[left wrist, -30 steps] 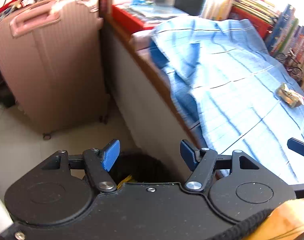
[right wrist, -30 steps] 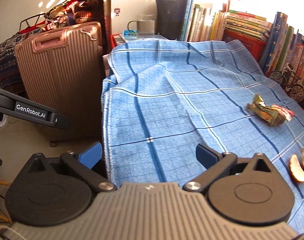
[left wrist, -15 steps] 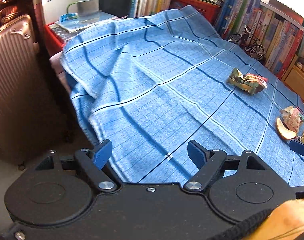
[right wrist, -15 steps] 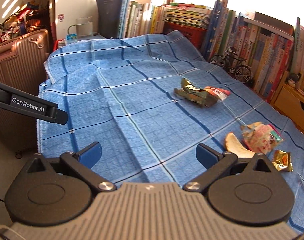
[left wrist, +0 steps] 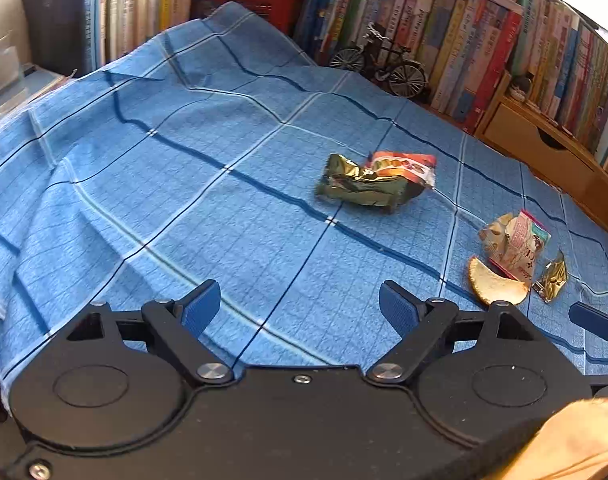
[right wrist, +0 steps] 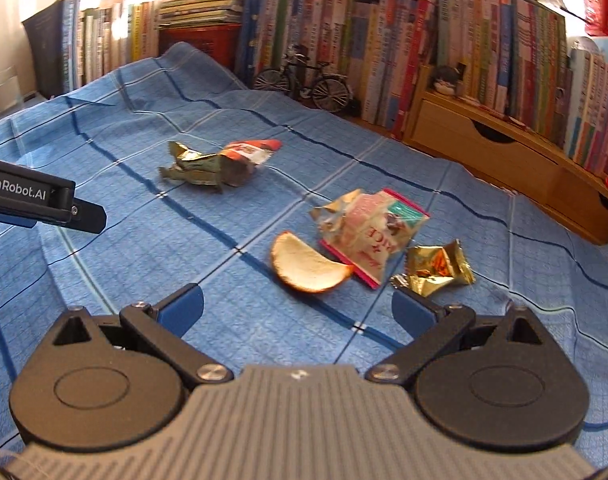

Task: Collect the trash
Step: 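Move both tools back over the remaining wrappers on the bed, then grasp the gold-green foil bag with the left tool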

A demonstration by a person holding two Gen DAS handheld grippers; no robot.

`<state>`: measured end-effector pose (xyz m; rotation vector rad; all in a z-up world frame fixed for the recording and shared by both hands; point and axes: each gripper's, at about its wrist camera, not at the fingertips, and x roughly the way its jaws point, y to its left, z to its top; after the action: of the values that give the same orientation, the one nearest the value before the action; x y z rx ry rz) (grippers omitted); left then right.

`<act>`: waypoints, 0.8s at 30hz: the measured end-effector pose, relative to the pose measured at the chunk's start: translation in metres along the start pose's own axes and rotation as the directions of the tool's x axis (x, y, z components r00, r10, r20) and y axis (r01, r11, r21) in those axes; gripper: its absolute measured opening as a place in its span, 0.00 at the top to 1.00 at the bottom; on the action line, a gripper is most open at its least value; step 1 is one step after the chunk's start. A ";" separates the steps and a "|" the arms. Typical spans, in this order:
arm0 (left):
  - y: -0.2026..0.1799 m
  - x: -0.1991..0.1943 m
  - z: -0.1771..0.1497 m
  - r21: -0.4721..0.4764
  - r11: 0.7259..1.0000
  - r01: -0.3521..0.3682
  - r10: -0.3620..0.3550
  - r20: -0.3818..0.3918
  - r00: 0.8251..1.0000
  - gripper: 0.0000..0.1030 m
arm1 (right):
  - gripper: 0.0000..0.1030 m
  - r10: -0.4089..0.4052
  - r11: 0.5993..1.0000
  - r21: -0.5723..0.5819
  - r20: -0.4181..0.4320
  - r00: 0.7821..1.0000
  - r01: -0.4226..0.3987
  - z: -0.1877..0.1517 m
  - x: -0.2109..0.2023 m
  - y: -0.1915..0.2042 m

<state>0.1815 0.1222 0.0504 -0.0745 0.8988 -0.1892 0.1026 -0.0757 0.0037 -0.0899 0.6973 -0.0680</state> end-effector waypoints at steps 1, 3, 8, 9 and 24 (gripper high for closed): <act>-0.004 0.005 0.003 0.020 1.000 0.011 -0.011 -0.006 1.000 0.17 | 0.00 -0.012 1.000 0.016 -0.007 1.000 0.012 0.001 0.003 -0.003; -0.011 0.018 0.010 0.060 0.998 0.030 -0.029 -0.020 0.999 0.17 | 0.00 -0.032 0.998 0.048 -0.017 0.999 0.033 0.003 0.008 -0.008; -0.016 0.046 0.031 0.093 0.994 0.056 -0.052 -0.042 0.998 0.16 | 0.00 -0.062 0.994 0.090 -0.041 0.997 0.065 0.004 0.022 -0.010; -0.016 0.051 0.036 0.090 0.994 0.059 -0.055 -0.045 0.997 0.16 | 0.00 -0.066 0.993 0.094 -0.046 0.997 0.071 0.005 0.026 -0.009; -0.025 0.106 0.070 0.127 0.987 0.094 -0.086 -0.068 0.994 0.16 | 0.03 -0.040 0.991 0.121 -0.111 0.993 0.054 0.016 0.065 -0.001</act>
<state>0.2974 0.0755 0.0153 0.0119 0.9436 -0.3354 0.1627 -0.0821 -0.0253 0.0168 0.7975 -0.1625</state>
